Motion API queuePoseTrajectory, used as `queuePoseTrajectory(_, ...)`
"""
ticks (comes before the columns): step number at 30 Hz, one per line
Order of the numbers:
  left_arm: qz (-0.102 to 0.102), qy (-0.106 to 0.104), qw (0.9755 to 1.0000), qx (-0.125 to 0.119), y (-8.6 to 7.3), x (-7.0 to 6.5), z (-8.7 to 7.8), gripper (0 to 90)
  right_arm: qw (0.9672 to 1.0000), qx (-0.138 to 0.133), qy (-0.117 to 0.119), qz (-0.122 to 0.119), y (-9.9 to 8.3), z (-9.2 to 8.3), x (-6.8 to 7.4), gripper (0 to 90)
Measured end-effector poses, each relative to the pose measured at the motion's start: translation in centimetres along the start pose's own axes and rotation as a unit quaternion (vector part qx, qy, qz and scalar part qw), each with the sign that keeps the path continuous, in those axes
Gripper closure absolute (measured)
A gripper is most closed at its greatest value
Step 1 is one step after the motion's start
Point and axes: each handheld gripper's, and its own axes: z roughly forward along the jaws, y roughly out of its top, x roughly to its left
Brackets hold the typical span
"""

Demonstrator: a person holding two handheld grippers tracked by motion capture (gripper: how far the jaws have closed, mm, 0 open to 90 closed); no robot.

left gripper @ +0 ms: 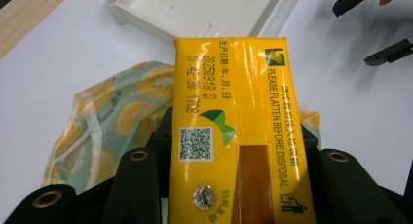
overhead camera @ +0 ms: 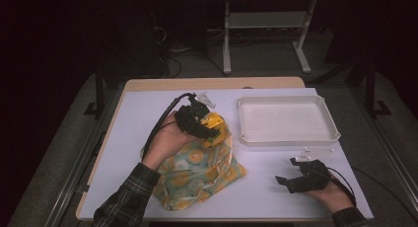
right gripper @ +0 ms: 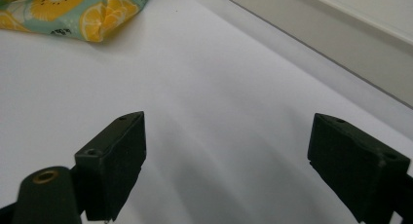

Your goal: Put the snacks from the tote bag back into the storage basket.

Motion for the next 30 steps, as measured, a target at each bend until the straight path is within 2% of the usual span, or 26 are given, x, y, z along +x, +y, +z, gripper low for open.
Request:
queuePoseTrajectory(20, 0.010, -0.016, 0.9997, -0.015, 3.6, -0.4, 1.6, 53.7, 0.9999, -0.012, 0.001, -0.001, 0.0, -0.1, 0.0, 13.6)
queuePoseTrajectory(30, 0.004, -0.022, 0.9995, -0.023, 4.9, -0.6, 3.1, 53.7, 0.9999, -0.015, 0.006, 0.005, 0.0, 0.0, 0.2, 13.6)
